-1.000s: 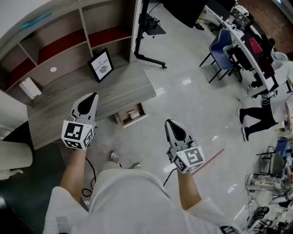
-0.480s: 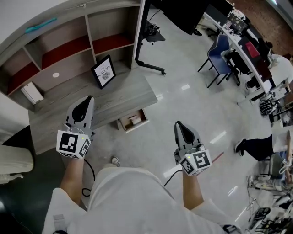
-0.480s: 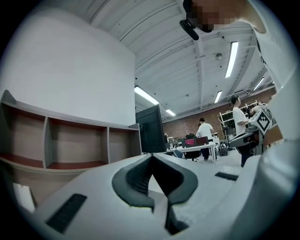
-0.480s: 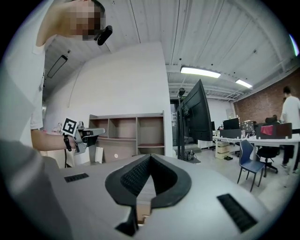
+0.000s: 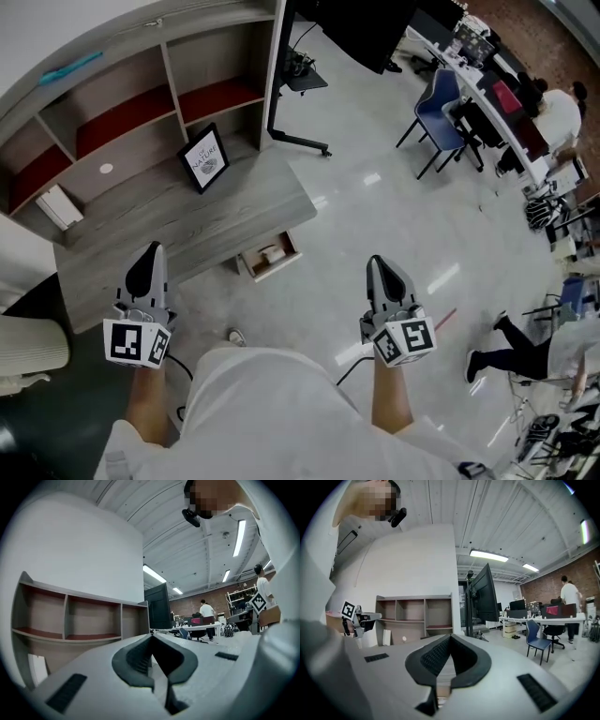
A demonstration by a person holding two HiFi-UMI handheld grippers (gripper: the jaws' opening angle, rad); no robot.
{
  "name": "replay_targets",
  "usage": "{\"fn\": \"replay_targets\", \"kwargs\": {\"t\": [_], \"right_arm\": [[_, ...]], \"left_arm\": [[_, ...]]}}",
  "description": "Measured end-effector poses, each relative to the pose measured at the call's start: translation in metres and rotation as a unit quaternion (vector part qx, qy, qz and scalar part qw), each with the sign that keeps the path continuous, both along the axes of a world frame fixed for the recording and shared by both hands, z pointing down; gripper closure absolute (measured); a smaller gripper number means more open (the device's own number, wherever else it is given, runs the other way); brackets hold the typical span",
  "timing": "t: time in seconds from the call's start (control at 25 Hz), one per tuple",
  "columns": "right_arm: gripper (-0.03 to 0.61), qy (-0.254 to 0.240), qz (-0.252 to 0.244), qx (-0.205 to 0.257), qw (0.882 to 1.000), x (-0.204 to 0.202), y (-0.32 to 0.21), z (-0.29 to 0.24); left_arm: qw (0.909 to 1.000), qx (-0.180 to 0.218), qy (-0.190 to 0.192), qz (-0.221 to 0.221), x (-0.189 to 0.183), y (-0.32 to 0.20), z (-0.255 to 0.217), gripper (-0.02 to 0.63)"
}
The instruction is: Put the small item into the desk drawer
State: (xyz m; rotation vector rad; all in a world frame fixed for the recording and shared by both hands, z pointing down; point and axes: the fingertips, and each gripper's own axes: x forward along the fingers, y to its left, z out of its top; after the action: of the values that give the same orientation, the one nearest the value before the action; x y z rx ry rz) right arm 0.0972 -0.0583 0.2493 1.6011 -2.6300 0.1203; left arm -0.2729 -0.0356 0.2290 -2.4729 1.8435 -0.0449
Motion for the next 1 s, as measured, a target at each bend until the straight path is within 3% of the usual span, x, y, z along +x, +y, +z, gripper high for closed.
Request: {"fn": "replay_targets", "kwargs": {"t": [0.52, 1.0], "right_arm": [[0.581, -0.002, 0.021, 0.023, 1.000, 0.002, -0.011, -0.016], [0.581, 0.007, 0.012, 0.009, 1.000, -0.014, -0.013, -0.006]], "left_arm": [[0.9991, 0.030, 0.027, -0.016, -0.015, -0.001, -0.027, 0.607], [0.9995, 0.028, 0.012, -0.005, -0.016, -0.001, -0.026, 0.607]]}}
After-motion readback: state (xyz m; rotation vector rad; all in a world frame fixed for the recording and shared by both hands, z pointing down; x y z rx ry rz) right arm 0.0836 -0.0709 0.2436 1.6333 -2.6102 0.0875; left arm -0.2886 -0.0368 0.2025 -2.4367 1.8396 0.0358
